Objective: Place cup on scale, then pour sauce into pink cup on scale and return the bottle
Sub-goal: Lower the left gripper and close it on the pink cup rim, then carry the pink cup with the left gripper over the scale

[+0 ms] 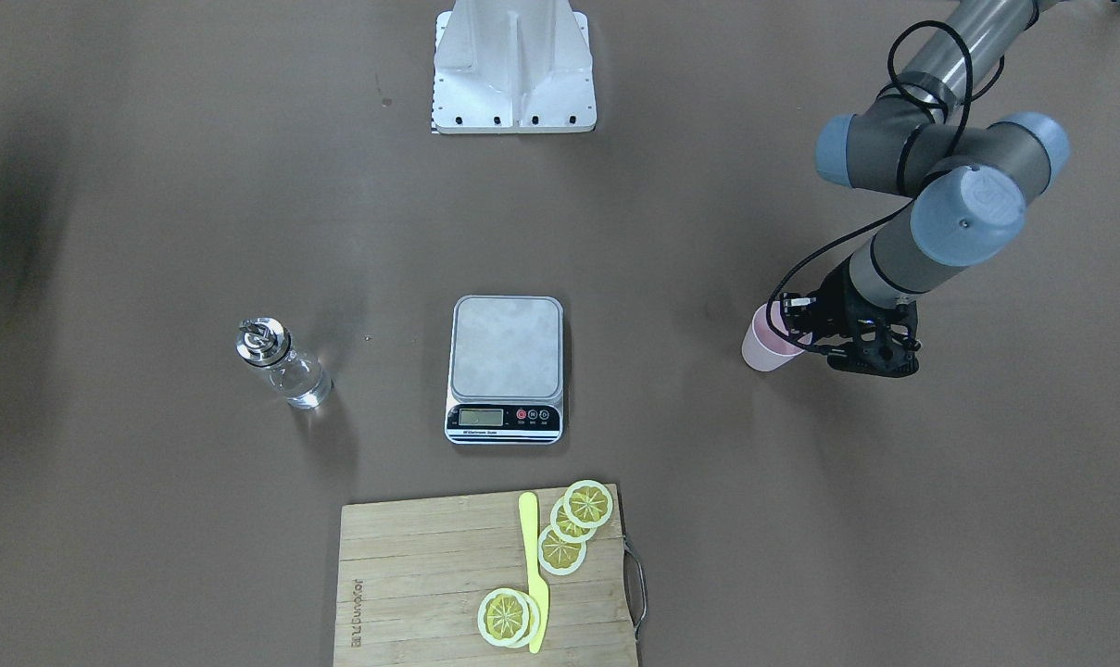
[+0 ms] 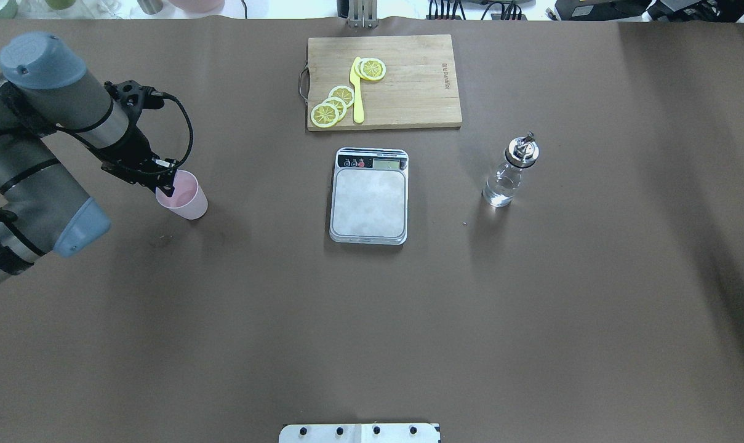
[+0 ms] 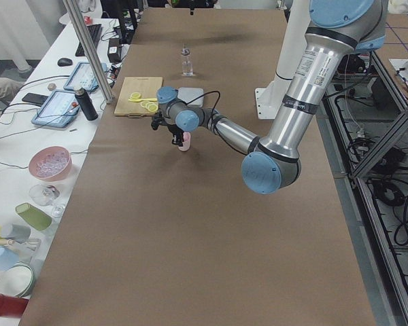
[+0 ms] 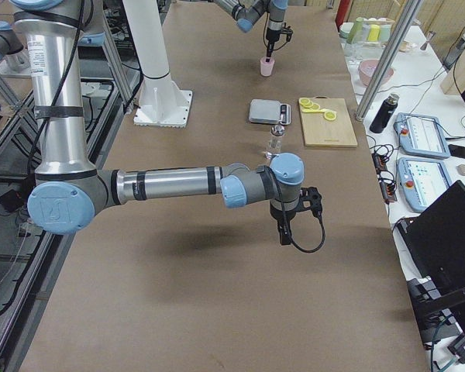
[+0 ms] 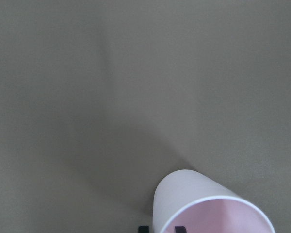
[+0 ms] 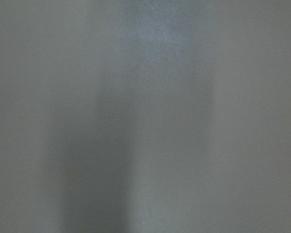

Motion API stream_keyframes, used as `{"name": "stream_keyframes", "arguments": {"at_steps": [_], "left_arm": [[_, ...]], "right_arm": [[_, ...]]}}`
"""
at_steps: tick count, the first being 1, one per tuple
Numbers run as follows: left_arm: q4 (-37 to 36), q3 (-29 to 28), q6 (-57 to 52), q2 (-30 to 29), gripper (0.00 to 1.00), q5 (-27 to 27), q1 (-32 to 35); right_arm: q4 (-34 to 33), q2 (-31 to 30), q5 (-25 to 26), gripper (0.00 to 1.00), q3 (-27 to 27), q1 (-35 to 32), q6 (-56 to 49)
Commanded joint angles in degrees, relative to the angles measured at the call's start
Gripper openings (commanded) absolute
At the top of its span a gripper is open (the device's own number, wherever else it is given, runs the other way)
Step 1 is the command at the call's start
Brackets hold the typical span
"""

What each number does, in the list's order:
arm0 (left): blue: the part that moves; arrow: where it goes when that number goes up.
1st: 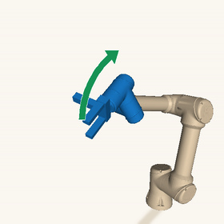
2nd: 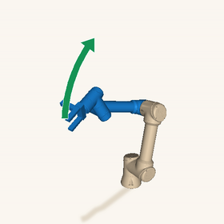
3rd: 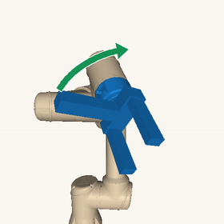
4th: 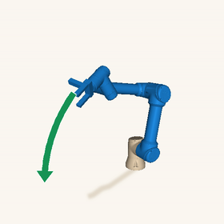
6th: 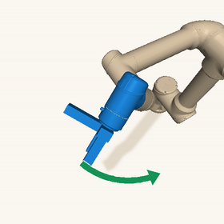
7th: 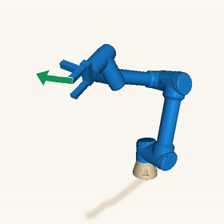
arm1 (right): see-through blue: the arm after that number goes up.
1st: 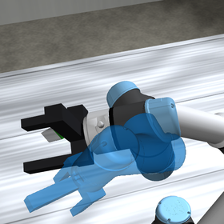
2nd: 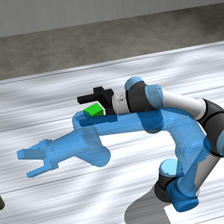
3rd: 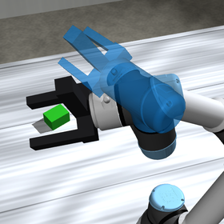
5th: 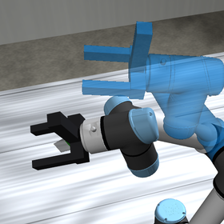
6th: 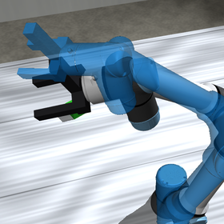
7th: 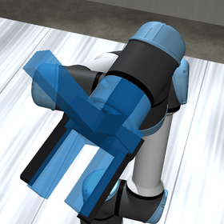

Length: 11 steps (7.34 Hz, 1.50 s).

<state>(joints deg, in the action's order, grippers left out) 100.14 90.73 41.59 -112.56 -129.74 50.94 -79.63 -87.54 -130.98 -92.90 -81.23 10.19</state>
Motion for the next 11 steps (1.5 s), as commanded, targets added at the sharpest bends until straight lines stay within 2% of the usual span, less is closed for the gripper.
{"name": "stream_keyframes", "arguments": {"at_steps": [1,3,4,5,7,8,10,11], "left_arm": [[0.06,0.76,0.15,0.06,0.00,0.01,0.04],[-0.73,2.34,0.68,-0.81,0.00,-0.08,0.04],[-0.91,2.35,7.04,-2.64,0.00,-0.08,-0.13],[-3.87,2.70,11.80,-5.79,0.00,-0.08,-0.14],[-16.40,4.28,16.29,-14.57,0.00,0.10,-0.66],[-17.95,4.28,19.90,-17.40,0.00,0.19,-2.14],[-18.05,3.67,28.60,-21.63,0.00,6.14,-8.01],[-18.05,2.27,31.42,-24.34,0.00,6.25,-9.44]], "right_arm": [[0.00,0.00,0.72,1.00,0.00,0.02,-0.08],[0.00,-0.17,0.64,1.00,0.00,0.02,-0.09],[0.00,-0.26,0.73,1.00,0.00,0.02,-0.09],[0.00,-0.26,0.81,1.00,0.09,0.02,-0.26],[0.00,-0.52,0.73,1.00,0.00,0.02,-0.26],[0.00,-0.79,0.73,1.00,0.00,0.02,-0.26],[-0.17,-0.88,0.73,1.00,0.52,0.11,0.00],[-0.09,-0.88,0.73,1.00,0.70,0.11,0.00]]}}
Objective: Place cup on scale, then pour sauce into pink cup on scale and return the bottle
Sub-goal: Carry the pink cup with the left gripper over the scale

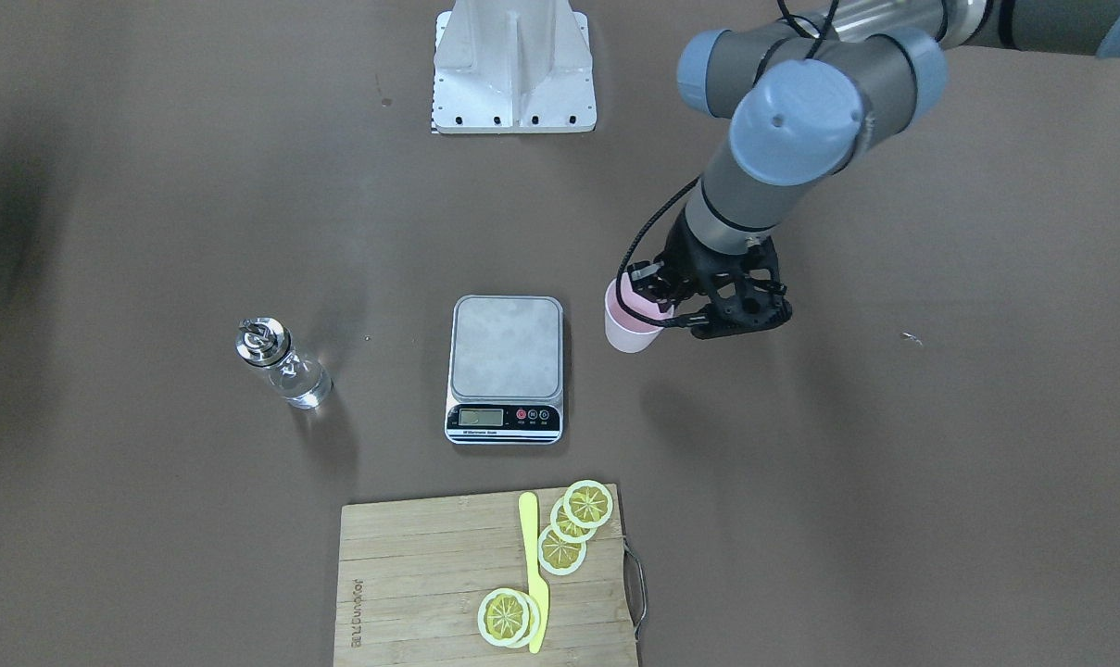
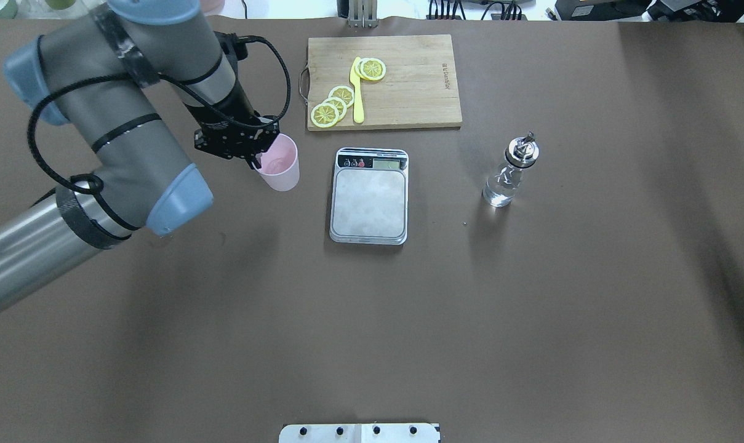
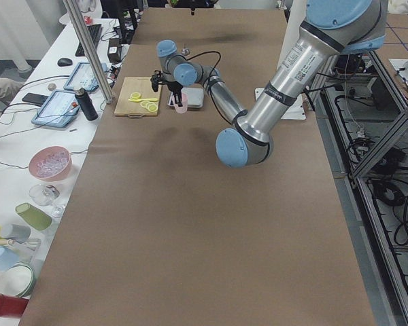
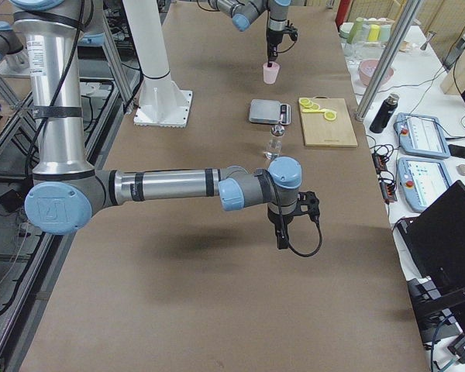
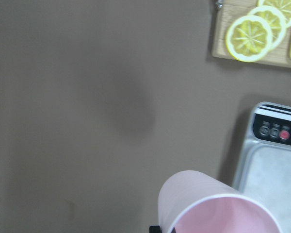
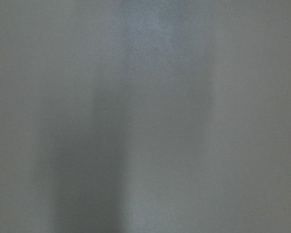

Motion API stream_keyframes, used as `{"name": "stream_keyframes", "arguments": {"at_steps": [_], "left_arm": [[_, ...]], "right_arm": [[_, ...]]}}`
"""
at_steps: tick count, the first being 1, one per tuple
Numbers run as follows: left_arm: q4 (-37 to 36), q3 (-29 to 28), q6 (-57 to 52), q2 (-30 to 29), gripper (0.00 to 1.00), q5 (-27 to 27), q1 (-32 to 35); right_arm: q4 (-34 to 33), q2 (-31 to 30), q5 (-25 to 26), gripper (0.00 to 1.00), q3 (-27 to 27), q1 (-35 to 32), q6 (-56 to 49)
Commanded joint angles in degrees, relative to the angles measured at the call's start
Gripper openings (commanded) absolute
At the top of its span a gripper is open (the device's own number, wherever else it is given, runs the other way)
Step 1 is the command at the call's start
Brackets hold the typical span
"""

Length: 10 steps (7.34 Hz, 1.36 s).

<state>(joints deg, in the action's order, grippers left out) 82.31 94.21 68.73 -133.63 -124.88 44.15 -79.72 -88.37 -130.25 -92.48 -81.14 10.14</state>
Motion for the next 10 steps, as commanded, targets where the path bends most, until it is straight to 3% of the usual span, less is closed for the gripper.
{"name": "stream_keyframes", "arguments": {"at_steps": [1,5,10], "left_arm": [[-0.22,-4.27,7.87,-7.39,0.00,2.62,-4.67],[-0.22,-10.43,10.81,-14.01,0.00,5.18,-9.00],[2.14,-12.81,9.85,-13.58,0.00,8.60,-9.17]], "right_arm": [[0.09,-0.48,-0.09,1.00,0.19,0.02,0.06],[0.09,-0.58,-0.53,1.00,-0.24,0.72,0.06],[0.18,-0.31,-0.44,1.00,-0.95,1.86,0.15]]}}
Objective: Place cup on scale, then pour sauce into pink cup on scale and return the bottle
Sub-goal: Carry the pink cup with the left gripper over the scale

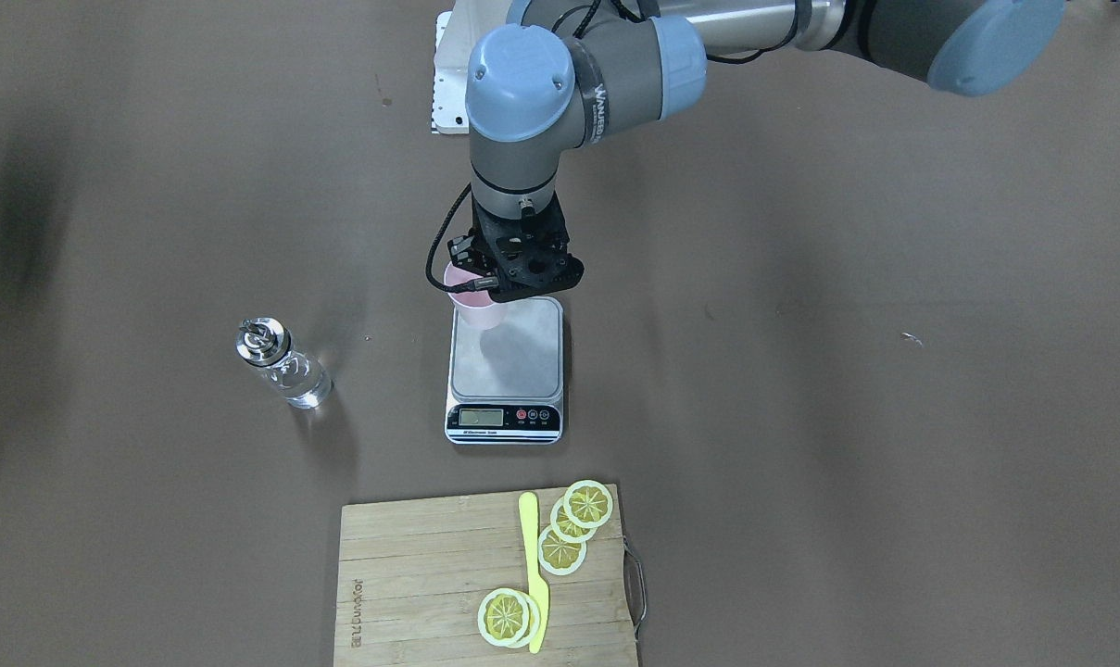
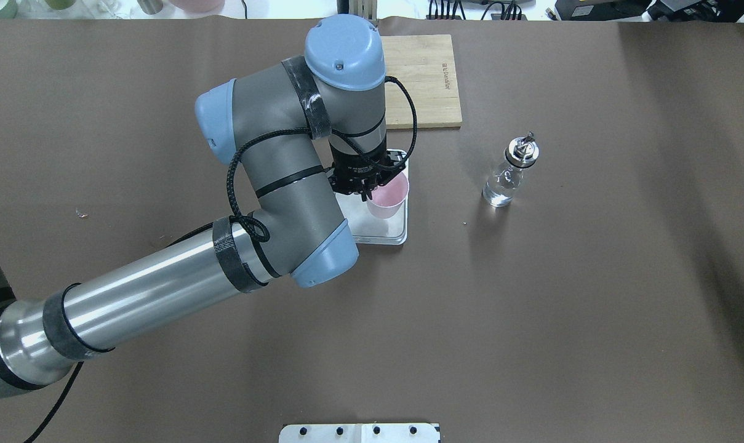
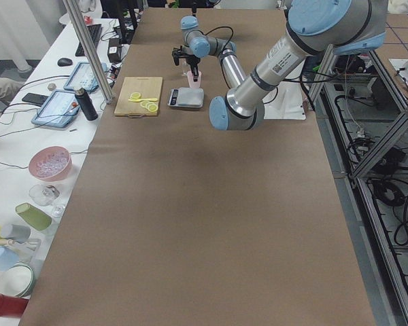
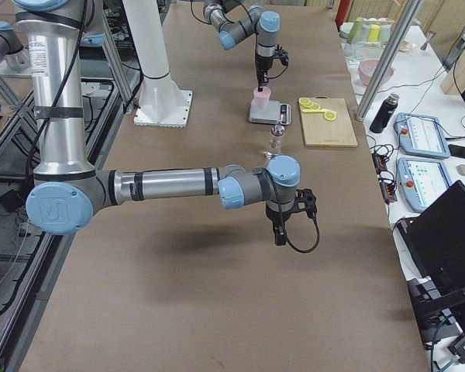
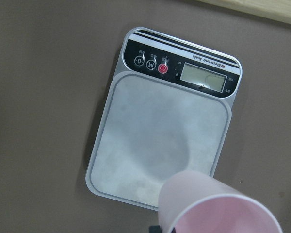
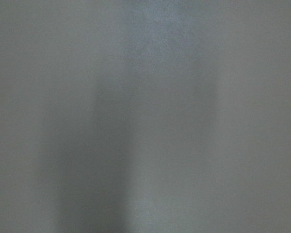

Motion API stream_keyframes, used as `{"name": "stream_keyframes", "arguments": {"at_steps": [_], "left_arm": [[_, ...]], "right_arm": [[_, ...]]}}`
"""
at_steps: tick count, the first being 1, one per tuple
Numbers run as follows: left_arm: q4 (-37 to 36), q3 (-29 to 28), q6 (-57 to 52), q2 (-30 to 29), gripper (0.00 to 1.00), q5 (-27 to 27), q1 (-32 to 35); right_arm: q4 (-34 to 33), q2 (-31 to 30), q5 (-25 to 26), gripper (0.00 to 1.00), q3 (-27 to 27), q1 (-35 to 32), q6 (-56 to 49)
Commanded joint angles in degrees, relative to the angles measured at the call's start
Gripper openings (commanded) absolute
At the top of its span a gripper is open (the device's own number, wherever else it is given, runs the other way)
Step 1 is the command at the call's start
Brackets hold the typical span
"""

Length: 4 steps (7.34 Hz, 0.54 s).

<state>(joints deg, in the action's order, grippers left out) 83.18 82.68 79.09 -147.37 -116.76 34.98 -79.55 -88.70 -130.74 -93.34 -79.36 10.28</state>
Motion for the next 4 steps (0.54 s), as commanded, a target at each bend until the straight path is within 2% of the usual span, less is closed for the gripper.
{"name": "stream_keyframes", "arguments": {"at_steps": [1,2,4], "left_arm": [[4.85,-3.30,-1.30,0.16,0.00,0.48,0.09],[7.76,-4.71,-1.31,0.16,0.00,0.39,0.09],[8.05,-4.55,-1.40,1.12,0.00,0.39,0.18]], "right_arm": [[0.01,0.02,0.04,1.00,-0.09,0.17,0.00],[0.01,0.02,0.04,1.00,-0.09,0.18,0.00],[0.01,0.02,0.04,1.00,-0.18,0.18,0.00]]}}
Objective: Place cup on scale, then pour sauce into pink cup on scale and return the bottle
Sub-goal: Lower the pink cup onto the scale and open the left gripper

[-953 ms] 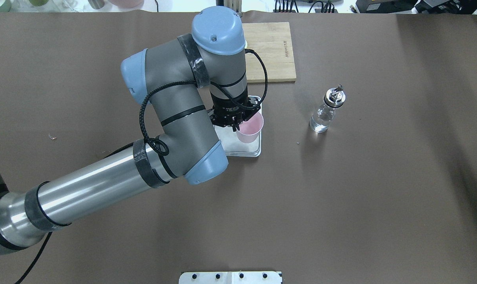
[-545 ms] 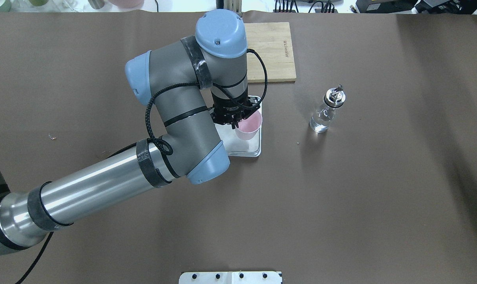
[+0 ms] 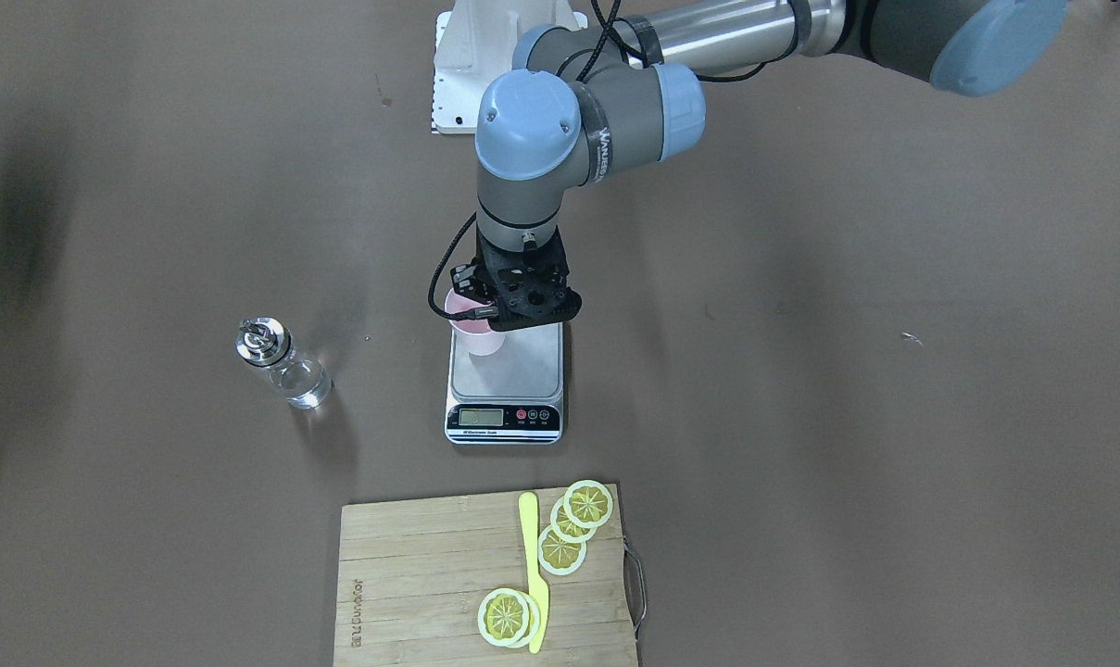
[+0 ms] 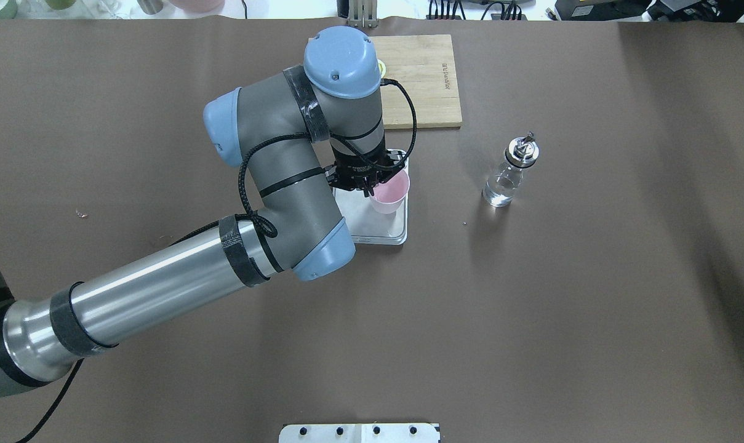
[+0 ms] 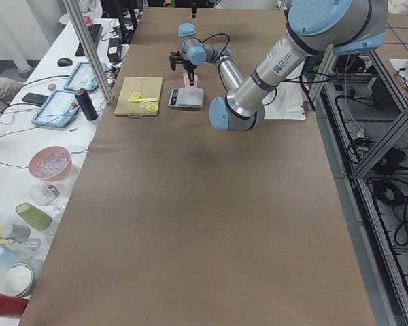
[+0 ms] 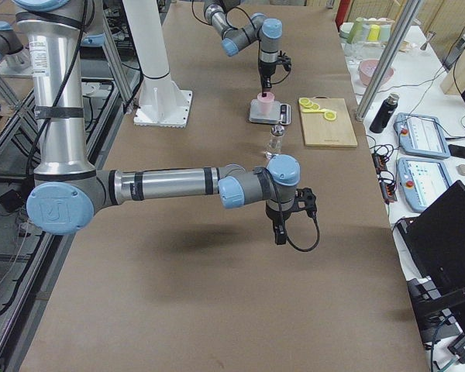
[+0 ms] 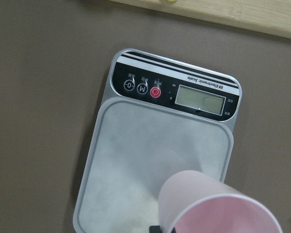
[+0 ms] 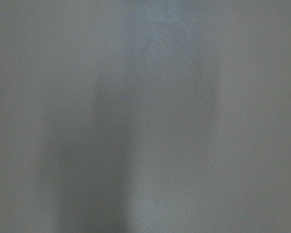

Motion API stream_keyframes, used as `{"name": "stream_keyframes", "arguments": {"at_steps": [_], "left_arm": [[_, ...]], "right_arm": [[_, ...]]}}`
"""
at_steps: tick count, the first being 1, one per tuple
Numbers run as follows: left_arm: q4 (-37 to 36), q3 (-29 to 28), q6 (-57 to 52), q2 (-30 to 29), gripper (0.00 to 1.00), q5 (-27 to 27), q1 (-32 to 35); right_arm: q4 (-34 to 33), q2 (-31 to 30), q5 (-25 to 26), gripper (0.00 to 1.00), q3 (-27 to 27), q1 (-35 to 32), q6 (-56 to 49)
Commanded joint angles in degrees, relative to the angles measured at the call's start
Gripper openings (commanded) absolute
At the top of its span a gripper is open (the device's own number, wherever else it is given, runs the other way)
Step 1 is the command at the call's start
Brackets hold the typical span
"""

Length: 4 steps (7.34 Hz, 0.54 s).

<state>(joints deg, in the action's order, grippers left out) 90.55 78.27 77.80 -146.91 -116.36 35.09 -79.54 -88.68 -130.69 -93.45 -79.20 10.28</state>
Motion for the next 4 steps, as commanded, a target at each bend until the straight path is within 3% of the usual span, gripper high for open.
{"name": "stream_keyframes", "arguments": {"at_steps": [1,4], "left_arm": [[0.77,-0.05,-1.06,1.27,0.00,-0.01,0.24],[0.77,0.57,-1.25,1.89,0.00,-0.01,0.25]], "right_arm": [[0.00,0.00,0.17,1.00,-0.41,0.09,0.00],[0.00,0.00,0.18,1.00,-0.42,0.18,0.00]]}}
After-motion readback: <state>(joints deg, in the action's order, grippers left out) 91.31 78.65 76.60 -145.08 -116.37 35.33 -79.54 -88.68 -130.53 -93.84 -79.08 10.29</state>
